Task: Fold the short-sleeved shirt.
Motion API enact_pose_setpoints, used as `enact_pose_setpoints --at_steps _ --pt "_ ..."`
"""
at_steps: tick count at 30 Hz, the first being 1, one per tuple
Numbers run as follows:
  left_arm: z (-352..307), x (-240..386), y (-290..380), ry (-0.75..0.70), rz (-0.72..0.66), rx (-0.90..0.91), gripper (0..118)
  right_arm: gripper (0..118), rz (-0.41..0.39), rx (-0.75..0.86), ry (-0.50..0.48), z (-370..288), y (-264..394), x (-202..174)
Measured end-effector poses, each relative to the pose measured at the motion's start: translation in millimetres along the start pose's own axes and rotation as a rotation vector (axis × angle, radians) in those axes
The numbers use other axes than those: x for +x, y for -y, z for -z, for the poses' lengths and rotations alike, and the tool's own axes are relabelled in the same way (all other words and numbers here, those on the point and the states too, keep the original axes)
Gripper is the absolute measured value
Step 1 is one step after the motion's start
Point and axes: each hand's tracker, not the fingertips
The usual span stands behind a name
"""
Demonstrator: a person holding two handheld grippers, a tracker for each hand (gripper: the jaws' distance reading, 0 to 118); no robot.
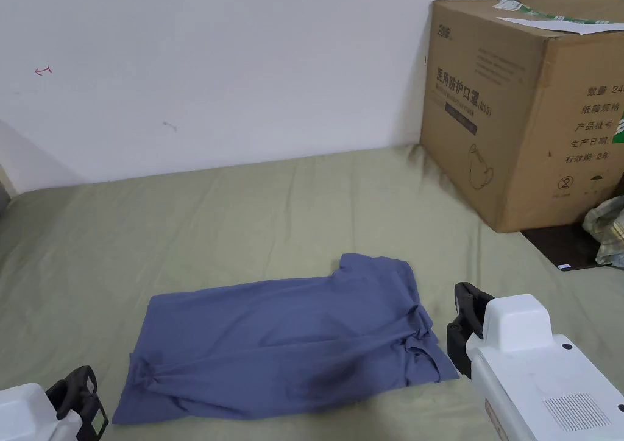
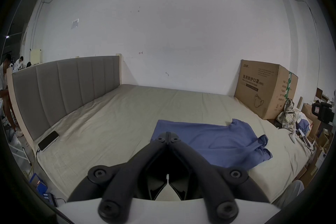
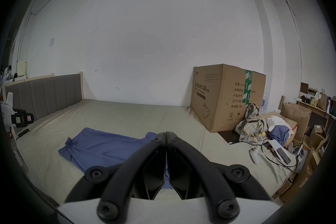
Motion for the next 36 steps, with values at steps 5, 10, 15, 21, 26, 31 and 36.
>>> enact_pose_setpoints --at_steps 5,10,15,21,26,31,36 --pt "27.5 3.0 -1.7 0.030 0.009 -0.125 0 0 0.005 -0.011 0.008 8.1 0.7 2.4" --pt "86.3 -4.2 3.8 0.042 -0.011 -0.271 0 0 0.013 -0.029 0.018 23.2 2.0 5.7" --pt "153.9 -16.7 18.1 0.009 -0.021 -0.452 6 0 0.010 -0.055 0.034 40.8 8.4 7.9" --pt "209.1 -31.4 47.8 -0.068 -0.055 -0.650 102 0 0.026 -0.112 0.049 64.4 21.8 11.8" --pt "232.5 -32.8 73.8 -0.099 -0.015 -0.717 93 0 0.057 -0.165 0.067 83.3 35.5 18.5" --pt "234.5 -28.2 89.4 -0.098 -0.038 -0.739 42 0 0.103 -0.232 0.077 101.3 52.4 28.2" --pt "228.5 -18.0 82.7 -0.069 0.023 -0.697 2 49 0.169 -0.421 0.081 141.3 83.9 41.6"
